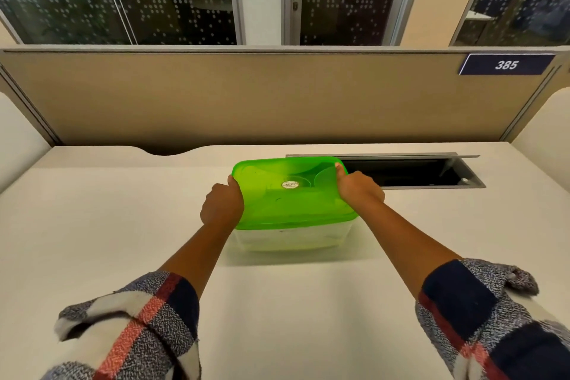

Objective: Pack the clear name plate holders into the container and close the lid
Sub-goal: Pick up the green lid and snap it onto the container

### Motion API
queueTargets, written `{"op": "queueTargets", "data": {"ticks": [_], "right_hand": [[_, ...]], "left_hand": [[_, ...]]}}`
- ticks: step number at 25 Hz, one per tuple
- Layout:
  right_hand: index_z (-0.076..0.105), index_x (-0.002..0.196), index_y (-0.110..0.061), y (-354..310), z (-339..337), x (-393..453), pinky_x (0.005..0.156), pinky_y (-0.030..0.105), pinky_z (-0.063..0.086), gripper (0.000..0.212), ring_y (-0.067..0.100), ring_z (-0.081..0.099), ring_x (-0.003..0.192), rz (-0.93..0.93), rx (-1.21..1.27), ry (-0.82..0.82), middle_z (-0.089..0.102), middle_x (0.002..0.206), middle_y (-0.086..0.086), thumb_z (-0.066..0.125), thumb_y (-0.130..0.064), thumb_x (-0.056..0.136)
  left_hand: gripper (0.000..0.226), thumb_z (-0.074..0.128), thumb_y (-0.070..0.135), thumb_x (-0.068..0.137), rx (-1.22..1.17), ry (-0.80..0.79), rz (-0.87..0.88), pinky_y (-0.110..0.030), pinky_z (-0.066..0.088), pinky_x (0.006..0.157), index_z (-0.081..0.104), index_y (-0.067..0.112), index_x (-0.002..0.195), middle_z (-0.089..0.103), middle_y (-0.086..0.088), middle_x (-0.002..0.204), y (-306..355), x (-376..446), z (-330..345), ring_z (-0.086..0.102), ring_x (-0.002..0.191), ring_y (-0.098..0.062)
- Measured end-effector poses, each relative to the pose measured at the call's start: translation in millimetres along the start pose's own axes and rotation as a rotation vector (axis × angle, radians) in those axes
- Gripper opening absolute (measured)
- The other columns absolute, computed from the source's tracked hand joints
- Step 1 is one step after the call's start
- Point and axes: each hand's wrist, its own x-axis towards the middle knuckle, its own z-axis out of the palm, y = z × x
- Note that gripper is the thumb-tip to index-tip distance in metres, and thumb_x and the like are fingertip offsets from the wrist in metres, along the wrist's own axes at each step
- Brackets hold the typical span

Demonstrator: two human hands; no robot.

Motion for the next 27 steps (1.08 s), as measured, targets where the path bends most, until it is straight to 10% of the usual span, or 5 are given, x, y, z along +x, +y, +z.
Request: {"op": "queueTargets", "data": {"ticks": [18,27], "right_hand": [[0.061,0.098,-0.004,7,4,1,0.069,0.032,0.035,0.067,0.033,0.058,0.096,-0.036,0.125,0.022,0.063,0.11,0.017,0.018,-0.056,0.094],[0.057,0.116,-0.007,5,-2,-10,0.082,0.035,0.039,0.079,0.033,0.056,0.111,-0.003,0.032,-0.03,0.06,0.122,0.016,0.014,-0.067,0.088]], "left_hand": [[0.059,0.023,0.044,0.095,-0.018,0.04,0.051,-0.046,0.042,0.093,0.05,-0.003,0.116,0.057,-0.027,0.121,-4,5,6,0.053,0.11,-0.043],[0.061,0.019,0.041,0.097,-0.085,0.0,-0.008,-0.045,0.041,0.096,0.052,-0.007,0.116,0.056,-0.028,0.123,-2,4,5,0.053,0.113,-0.041]]}}
